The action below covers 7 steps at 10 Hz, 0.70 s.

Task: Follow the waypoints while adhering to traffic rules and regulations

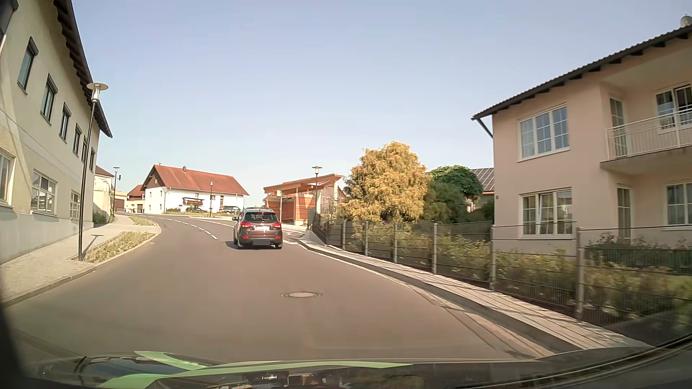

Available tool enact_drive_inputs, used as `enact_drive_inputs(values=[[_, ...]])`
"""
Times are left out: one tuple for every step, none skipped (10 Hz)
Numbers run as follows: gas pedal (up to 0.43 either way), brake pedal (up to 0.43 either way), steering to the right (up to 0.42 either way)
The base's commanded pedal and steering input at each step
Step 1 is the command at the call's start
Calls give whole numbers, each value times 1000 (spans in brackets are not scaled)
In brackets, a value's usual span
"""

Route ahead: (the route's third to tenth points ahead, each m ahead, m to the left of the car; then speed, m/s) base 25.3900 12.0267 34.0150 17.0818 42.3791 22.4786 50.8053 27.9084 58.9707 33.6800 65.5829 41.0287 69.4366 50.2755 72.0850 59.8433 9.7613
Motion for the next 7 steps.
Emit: enact_drive_inputs(values=[[280, 0, -133], [280, 0, -131], [280, 0, -127], [268, 0, -121], [220, 0, -113], [209, 0, -107], [189, 0, -100]])
